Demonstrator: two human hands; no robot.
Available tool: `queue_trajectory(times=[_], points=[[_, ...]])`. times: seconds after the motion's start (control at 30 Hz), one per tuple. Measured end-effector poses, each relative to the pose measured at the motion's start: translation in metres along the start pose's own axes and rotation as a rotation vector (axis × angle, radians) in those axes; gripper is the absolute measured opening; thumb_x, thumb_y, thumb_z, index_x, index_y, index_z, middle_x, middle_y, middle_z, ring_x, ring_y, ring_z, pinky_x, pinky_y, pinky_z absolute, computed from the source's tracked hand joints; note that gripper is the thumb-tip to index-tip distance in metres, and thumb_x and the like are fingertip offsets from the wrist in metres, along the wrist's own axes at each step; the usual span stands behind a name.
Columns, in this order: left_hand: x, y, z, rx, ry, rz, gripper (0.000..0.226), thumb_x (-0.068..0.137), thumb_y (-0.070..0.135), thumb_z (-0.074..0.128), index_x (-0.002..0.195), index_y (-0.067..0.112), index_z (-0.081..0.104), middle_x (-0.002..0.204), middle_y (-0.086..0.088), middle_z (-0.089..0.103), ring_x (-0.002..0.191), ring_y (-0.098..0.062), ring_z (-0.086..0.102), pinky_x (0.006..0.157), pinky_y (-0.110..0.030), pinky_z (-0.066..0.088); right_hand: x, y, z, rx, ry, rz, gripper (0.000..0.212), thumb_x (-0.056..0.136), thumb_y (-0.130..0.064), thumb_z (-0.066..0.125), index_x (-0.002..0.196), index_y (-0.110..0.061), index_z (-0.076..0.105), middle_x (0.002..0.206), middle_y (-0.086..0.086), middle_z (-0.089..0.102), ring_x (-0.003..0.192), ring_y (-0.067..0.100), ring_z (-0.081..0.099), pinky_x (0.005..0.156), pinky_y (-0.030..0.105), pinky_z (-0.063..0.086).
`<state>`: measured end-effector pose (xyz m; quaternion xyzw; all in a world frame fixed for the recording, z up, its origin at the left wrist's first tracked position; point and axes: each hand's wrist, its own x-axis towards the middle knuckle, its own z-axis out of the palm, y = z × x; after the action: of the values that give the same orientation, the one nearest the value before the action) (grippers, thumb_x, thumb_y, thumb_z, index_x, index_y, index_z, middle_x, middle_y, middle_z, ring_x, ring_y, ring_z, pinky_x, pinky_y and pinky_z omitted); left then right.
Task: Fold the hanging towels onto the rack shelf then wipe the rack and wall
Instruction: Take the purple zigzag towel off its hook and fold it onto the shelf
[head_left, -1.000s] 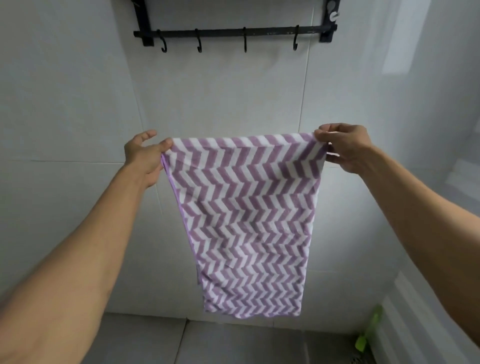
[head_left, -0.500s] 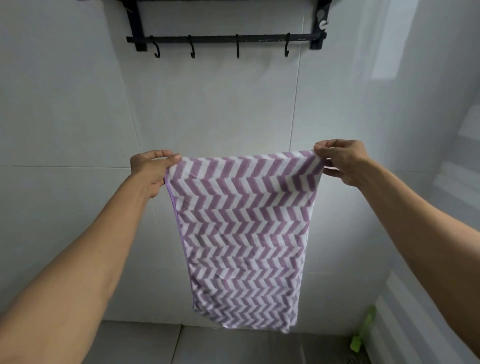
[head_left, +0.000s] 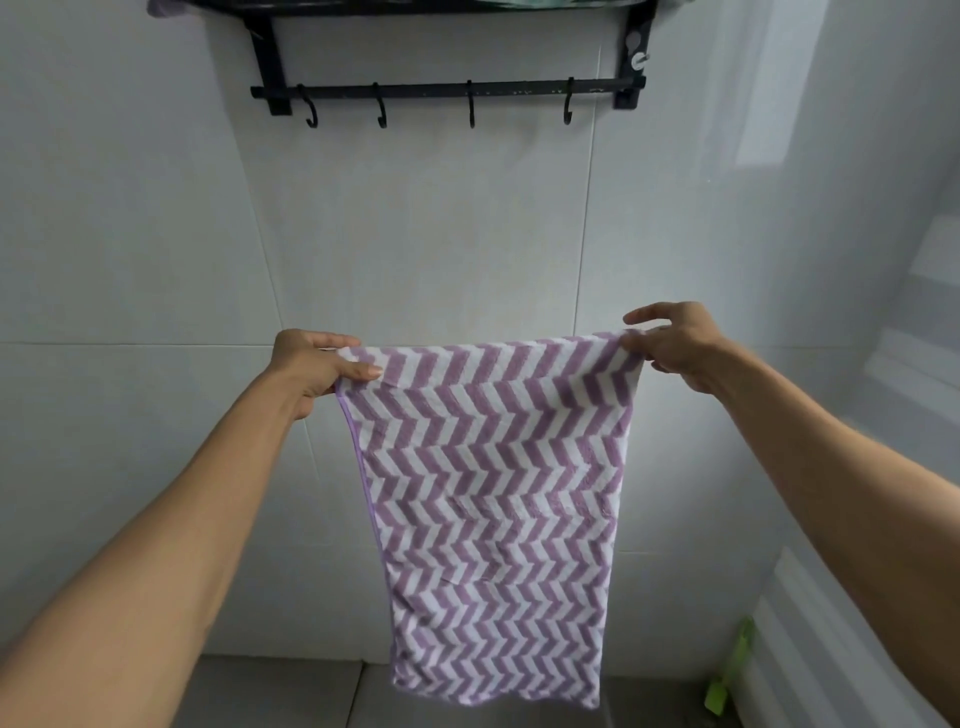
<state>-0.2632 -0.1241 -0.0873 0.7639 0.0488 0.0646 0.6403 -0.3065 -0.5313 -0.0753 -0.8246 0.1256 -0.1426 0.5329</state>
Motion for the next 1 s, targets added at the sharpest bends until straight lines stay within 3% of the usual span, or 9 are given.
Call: queue_trajectory(times=[0.1,0.2,0.37,0.47,0.57,0.63,0.7,0.9,1.0], points=[[0.001,-0.003,-0.001,0.127,0.023,0.040,0.054,0.053,-0.007,0.093,0.101,0.004,0.069,0.097,-0.011,0.070,0.078,-0.021,0.067,0.074,-0.034,0.063,-0.002,-0.001,0.006,0.045,0.012,-0.015,0.011,0.087,-0.012,0.079,0.095,-0.017,0.073,0.102,0.012,0.069,0.088,0.023,0.062,0.074,0.030,0.050],[0.002,-0.007,-0.005,0.294,0.082,0.074,0.058,0.051,0.000,0.097,0.102,0.004,0.071,0.096,-0.007,0.069,0.085,-0.024,0.066,0.088,-0.034,0.056,-0.004,-0.004,0.009,0.103,-0.100,-0.007,0.029,0.076,0.004,0.083,0.101,-0.009,0.073,0.102,0.011,0.067,0.096,0.025,0.064,0.083,0.031,0.053],[-0.001,-0.004,-0.013,0.449,0.103,0.103,0.041,0.054,0.017,0.099,0.080,0.002,0.071,0.079,-0.002,0.065,0.073,-0.017,0.060,0.072,-0.027,0.048,0.002,-0.006,0.020,-0.208,-0.071,-0.060,0.017,0.090,-0.009,0.074,0.107,-0.007,0.075,0.096,0.008,0.069,0.101,0.028,0.064,0.095,0.039,0.054],[0.004,0.024,-0.030,0.247,0.037,0.166,0.033,0.061,0.011,0.093,0.081,0.005,0.067,0.075,-0.003,0.064,0.067,-0.016,0.061,0.059,-0.022,0.051,0.009,-0.029,0.011,-0.080,-0.099,-0.111,0.014,0.095,-0.013,0.069,0.108,-0.009,0.070,0.108,0.009,0.069,0.108,0.027,0.063,0.096,0.041,0.051],[0.000,0.025,-0.038,-0.139,-0.142,0.182,0.044,0.056,0.015,0.088,0.096,0.013,0.071,0.091,-0.003,0.077,0.079,-0.015,0.073,0.072,-0.029,0.060,0.003,-0.045,0.000,0.337,-0.255,-0.134,0.051,0.088,-0.018,0.077,0.134,-0.018,0.054,0.123,0.003,0.067,0.113,0.021,0.063,0.097,0.049,0.047],[-0.007,-0.010,-0.028,-0.122,-0.190,0.079,0.055,0.053,0.028,0.088,0.103,0.013,0.072,0.102,-0.005,0.078,0.088,-0.019,0.075,0.076,-0.033,0.060,-0.009,-0.021,0.015,0.307,-0.382,-0.057,0.072,0.074,-0.017,0.084,0.137,-0.018,0.050,0.129,0.003,0.065,0.118,0.025,0.062,0.100,0.051,0.047],[-0.019,-0.057,-0.015,-0.109,-0.159,-0.063,0.046,0.064,0.034,0.086,0.100,0.008,0.072,0.103,-0.012,0.077,0.089,-0.026,0.073,0.080,-0.037,0.059,-0.024,0.027,0.040,0.213,-0.447,0.071,0.067,0.066,-0.023,0.085,0.126,-0.010,0.060,0.129,0.010,0.066,0.117,0.031,0.064,0.103,0.052,0.051],[-0.007,-0.069,-0.019,-0.166,0.011,-0.172,0.017,0.087,0.010,0.074,0.098,-0.002,0.071,0.092,-0.020,0.076,0.075,-0.028,0.073,0.073,-0.039,0.059,-0.026,0.041,0.058,0.322,-0.323,0.161,0.078,0.056,-0.046,0.088,0.114,0.002,0.069,0.114,0.014,0.075,0.102,0.031,0.072,0.092,0.048,0.058],[-0.005,-0.048,-0.028,-0.259,-0.180,-0.097,0.052,0.078,0.038,0.081,0.115,0.003,0.070,0.105,-0.014,0.077,0.097,-0.032,0.073,0.084,-0.043,0.059,-0.026,0.027,0.045,0.445,-0.476,0.129,0.080,0.068,-0.055,0.084,0.131,-0.011,0.062,0.127,0.008,0.071,0.114,0.030,0.069,0.102,0.051,0.051]])
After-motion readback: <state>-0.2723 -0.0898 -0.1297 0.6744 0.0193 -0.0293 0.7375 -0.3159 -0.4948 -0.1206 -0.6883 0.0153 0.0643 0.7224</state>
